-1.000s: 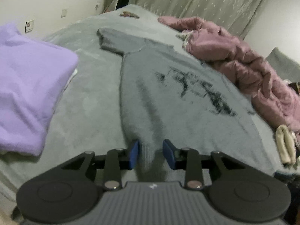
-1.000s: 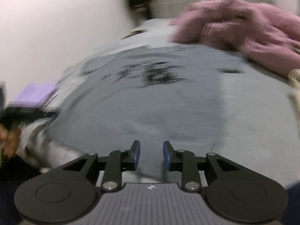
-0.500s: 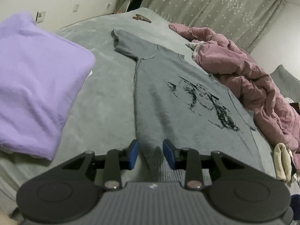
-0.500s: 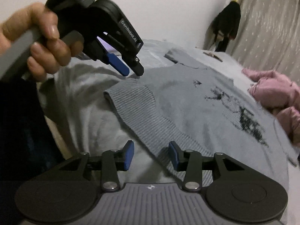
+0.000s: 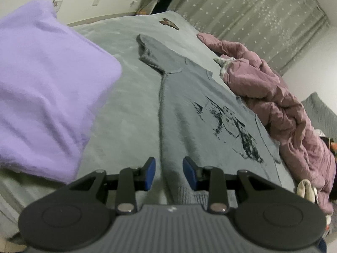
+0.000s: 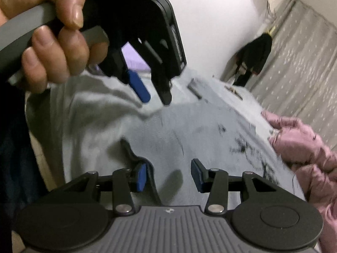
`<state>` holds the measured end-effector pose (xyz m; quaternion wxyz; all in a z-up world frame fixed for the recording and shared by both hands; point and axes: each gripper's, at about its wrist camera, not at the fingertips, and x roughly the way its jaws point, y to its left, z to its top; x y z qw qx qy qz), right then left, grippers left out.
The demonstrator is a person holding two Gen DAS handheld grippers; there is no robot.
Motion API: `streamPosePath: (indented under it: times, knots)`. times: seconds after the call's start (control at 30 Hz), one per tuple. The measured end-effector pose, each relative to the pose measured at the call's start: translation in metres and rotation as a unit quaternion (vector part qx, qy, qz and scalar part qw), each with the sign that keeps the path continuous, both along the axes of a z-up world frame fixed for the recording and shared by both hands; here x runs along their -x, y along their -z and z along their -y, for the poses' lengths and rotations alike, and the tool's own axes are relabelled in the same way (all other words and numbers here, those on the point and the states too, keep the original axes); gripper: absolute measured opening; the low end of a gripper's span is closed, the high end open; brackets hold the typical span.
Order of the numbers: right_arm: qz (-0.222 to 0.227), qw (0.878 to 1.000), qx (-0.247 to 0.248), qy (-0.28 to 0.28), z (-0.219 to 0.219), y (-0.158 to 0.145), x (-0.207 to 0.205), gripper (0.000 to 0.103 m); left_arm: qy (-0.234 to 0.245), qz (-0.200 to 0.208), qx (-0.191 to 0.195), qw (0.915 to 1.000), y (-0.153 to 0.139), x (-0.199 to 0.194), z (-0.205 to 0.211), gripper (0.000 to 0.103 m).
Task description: Fold clothes
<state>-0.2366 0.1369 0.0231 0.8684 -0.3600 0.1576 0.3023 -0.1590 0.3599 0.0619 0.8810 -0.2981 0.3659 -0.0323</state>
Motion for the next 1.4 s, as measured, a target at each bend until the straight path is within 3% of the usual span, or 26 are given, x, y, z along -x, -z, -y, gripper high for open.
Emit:
streamPosePath:
  times: [0.13, 0.23, 0.27, 0.3, 0.37, 0.5, 0.67, 0.8, 0.87, 1.0, 1.1, 1.23, 1.4]
  knots:
    - [0.030, 0.999, -0.009, -0.012, -0.019, -0.002, -0.004, 0.044, -0.014, 0.006, 0.018, 0.9997, -0.001, 0.000, -0.009, 0.030]
    - [0.024, 0.998, -0.054, -0.012, -0.018, -0.011, -0.008, 0.043, -0.022, 0.005, 0.025, 0.9994, -0.001, 0.000, -0.014, 0.030]
    - [0.022, 0.997, -0.069, -0.012, -0.018, -0.014, -0.010, 0.039, -0.023, 0.004, 0.027, 0.9994, 0.000, -0.001, -0.015, 0.030]
    - [0.015, 0.997, -0.078, -0.011, -0.018, -0.017, -0.012, 0.024, -0.023, 0.004, 0.028, 0.9993, 0.000, -0.001, -0.015, 0.030]
    - [-0.015, 0.997, -0.077, -0.007, -0.018, -0.015, -0.018, 0.006, -0.018, 0.002, 0.028, 0.9994, 0.001, -0.002, -0.013, 0.030]
    - [-0.075, 0.988, -0.132, -0.012, -0.010, -0.016, -0.023, 0.005, -0.001, -0.005, 0.023, 0.9997, 0.002, -0.004, -0.006, 0.031]
    - [-0.110, 0.980, -0.164, -0.015, -0.014, -0.018, -0.026, 0.005, 0.012, -0.019, 0.004, 0.9997, 0.006, -0.006, 0.004, 0.030]
    - [-0.138, 0.972, -0.188, -0.015, -0.017, -0.018, -0.028, 0.006, 0.024, -0.025, -0.015, 0.9993, 0.009, -0.011, 0.013, 0.011]
    - [-0.154, 0.969, -0.191, -0.011, -0.016, -0.015, -0.029, 0.006, 0.025, -0.031, -0.031, 0.9987, 0.011, -0.013, 0.017, 0.009]
    - [-0.182, 0.963, -0.197, -0.014, -0.005, -0.016, -0.031, 0.012, 0.026, -0.027, -0.055, 0.9978, 0.011, -0.011, 0.022, 0.008]
    - [-0.214, 0.949, -0.231, -0.007, 0.020, -0.026, -0.035, 0.021, 0.023, -0.027, -0.062, 0.9975, 0.011, -0.009, 0.021, 0.008]
    - [-0.248, 0.922, -0.293, 0.042, 0.087, -0.038, -0.049, 0.024, 0.024, -0.028, -0.074, 0.9966, 0.013, -0.007, 0.022, 0.008]
    - [-0.195, 0.919, -0.291, 0.183, 0.173, -0.039, -0.078, 0.024, 0.028, -0.028, -0.105, 0.9937, 0.012, -0.008, 0.029, 0.008]
